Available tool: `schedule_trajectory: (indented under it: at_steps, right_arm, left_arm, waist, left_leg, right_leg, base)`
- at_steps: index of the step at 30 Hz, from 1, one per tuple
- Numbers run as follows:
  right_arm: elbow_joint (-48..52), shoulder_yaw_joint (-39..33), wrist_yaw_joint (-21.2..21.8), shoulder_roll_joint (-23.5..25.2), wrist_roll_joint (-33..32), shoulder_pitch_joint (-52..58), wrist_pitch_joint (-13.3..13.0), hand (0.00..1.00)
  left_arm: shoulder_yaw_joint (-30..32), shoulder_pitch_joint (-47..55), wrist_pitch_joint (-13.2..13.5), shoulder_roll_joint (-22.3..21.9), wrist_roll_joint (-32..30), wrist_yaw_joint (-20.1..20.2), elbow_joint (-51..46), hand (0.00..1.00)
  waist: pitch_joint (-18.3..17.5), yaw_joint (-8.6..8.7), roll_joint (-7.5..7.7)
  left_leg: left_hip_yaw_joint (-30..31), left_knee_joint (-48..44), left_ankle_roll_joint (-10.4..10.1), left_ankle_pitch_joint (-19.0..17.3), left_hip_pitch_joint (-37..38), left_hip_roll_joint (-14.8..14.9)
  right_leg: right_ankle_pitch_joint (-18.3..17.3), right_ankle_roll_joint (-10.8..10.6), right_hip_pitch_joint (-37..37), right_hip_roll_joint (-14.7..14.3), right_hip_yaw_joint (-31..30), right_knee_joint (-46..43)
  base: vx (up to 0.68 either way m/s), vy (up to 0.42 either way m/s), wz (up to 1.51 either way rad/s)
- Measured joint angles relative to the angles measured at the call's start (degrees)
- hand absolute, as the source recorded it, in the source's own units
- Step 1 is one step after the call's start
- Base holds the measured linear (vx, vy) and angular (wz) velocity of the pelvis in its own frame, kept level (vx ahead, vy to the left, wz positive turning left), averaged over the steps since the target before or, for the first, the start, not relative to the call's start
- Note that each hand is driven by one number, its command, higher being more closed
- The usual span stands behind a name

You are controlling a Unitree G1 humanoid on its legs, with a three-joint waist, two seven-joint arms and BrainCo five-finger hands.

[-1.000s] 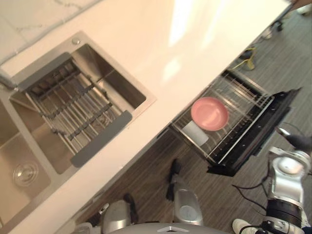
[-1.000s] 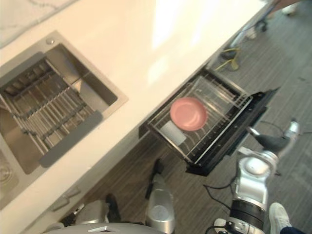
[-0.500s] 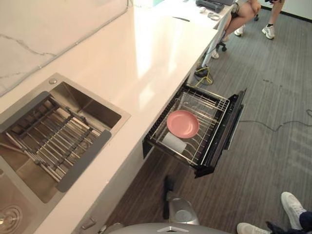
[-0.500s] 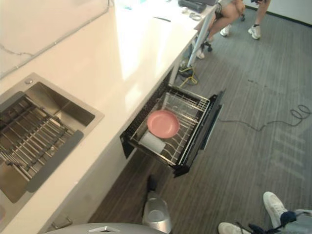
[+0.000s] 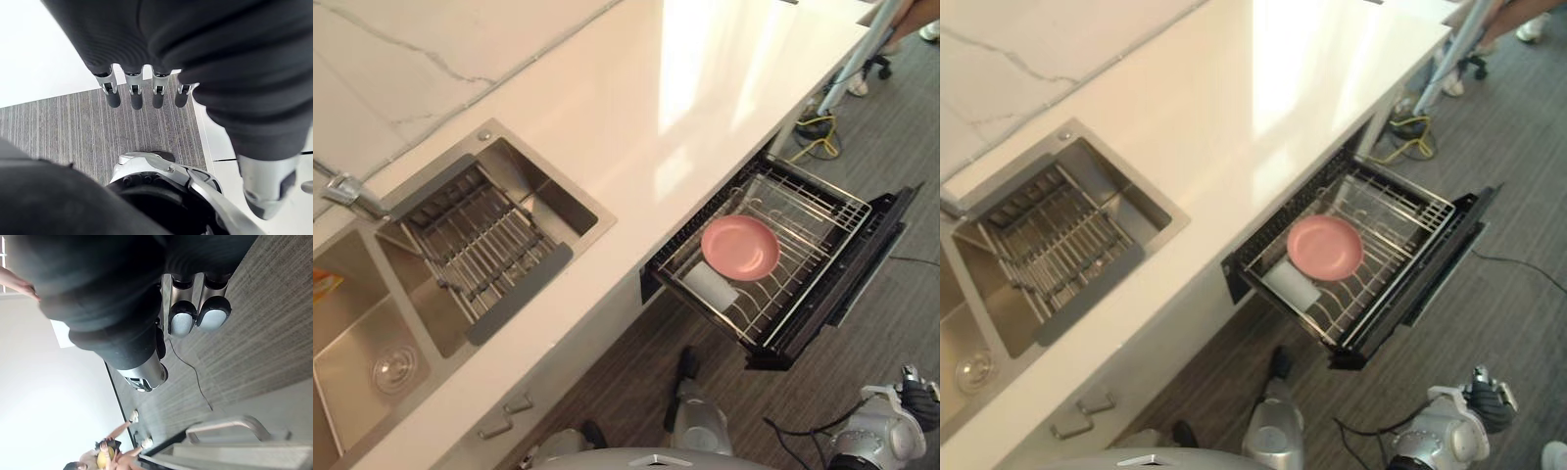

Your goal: Walk over to the sink, pick up the cup, carry it to the dishwasher, place the cup inside the dishwasher, then close the dishwasher door

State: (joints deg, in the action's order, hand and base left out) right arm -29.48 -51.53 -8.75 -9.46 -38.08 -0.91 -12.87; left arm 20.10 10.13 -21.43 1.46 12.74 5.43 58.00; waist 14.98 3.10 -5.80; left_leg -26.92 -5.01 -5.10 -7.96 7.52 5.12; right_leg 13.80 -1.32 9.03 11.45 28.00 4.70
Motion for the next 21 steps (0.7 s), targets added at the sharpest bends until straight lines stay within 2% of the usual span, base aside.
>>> schedule_trajectory:
  at_steps: [3,4,6,7,10,12,14,17,21]
  right_arm:
    - [-0.26,2.66,-0.02,3.01,0.21,-0.3,-0.19,1.0]
    - [-0.42,4.19,-0.08,3.42,0.21,-0.57,-0.67,1.0]
    - [-0.49,7.8,-0.08,3.25,0.31,-0.55,-1.19,1.0]
    - [-0.53,9.93,-0.19,3.09,0.46,-1.62,-1.32,1.0]
    - [-0.51,15.89,-0.8,2.42,2.08,-5.03,-1.54,1.0]
    - [-0.64,15.77,-2.56,1.87,2.02,-6.36,-1.89,1.0]
    - [-0.65,17.72,-3.09,0.13,2.41,-6.24,-1.9,1.0]
    - [-0.73,21.0,-4.07,-2.09,2.57,-7.42,-1.89,1.0]
    - [-1.24,21.89,-5.74,-2.63,3.06,-10.23,-1.88,1.0]
  left_arm:
    - [0.0,-0.35,-0.04,-0.18,0.66,0.52,-0.92,0.0]
    - [-0.07,-0.65,-0.03,-0.6,0.67,0.64,-1.25,0.0]
    - [-0.48,-1.8,-0.03,-1.26,0.67,0.89,-1.23,0.0]
    - [-0.99,-1.96,-0.05,-1.58,0.68,1.1,-1.22,0.0]
    - [-3.0,-2.64,0.03,-1.67,0.67,1.09,-1.26,0.0]
    - [-4.29,-2.72,0.3,-1.6,0.67,1.26,-1.56,0.0]
    - [-5.08,-2.6,0.78,-1.22,0.65,1.68,-2.26,0.0]
    - [-6.18,-2.61,1.48,-0.99,0.64,2.46,-2.26,0.0]
    - [-7.33,-2.59,1.86,-0.68,0.63,2.71,-2.14,0.0]
  waist:
    - [1.83,-0.19,-0.43]
    - [2.4,-0.86,-1.65]
    - [4.54,-1.06,-2.48]
    - [4.74,-1.14,-3.39]
    - [5.14,-1.36,-4.68]
    - [5.4,-1.56,-5.64]
    - [6.1,-1.95,-5.24]
    - [6.19,-1.83,-5.43]
    - [6.29,-1.78,-5.54]
  left_leg:
    - [-0.4,-0.8,1.39,-1.83,-1.61,0.42]
    - [-0.78,-1.08,1.58,-2.03,-1.65,0.79]
    - [-1.12,-1.41,1.45,-1.93,-1.88,0.6]
    - [-1.07,-1.75,1.4,-1.82,-2.9,0.58]
    - [-0.78,-1.8,0.88,-0.67,-4.55,0.24]
    - [0.18,-1.79,0.74,0.27,-4.42,-0.34]
    - [0.56,-1.76,1.14,1.29,-4.8,-1.72]
    - [0.97,-1.74,1.71,1.67,-6.54,-2.94]
    - [1.86,-0.92,2.21,1.54,-7.68,-3.62]
  right_leg:
    - [-0.03,0.02,0.11,0.55,2.35,-0.05]
    - [-0.01,0.54,0.39,0.86,2.74,-1.02]
    - [-1.78,1.27,2.86,2.66,2.33,-7.16]
    - [-1.86,1.37,3.85,2.94,2.45,-7.19]
    - [-2.41,1.55,6.27,3.75,2.32,-8.83]
    - [-3.7,1.41,7.15,5.1,2.29,-11.34]
    - [-4.79,1.03,8.33,6.97,2.54,-13.5]
    - [-4.79,1.03,10.27,8.43,2.8,-14.37]
    - [-4.39,0.96,11.02,9.54,4.28,-14.6]
  base:
    - [-0.08,-0.001,0.02]
    - [-0.04,0.026,-0.11]
    - [0.0,0.039,-0.05]
    - [0.0,0.0,0.0]
    - [0.02,0.004,0.07]
    - [0.05,0.012,0.21]
    - [-0.01,0.008,0.16]
    - [-0.05,0.004,0.09]
    - [-0.1,-0.002,0.07]
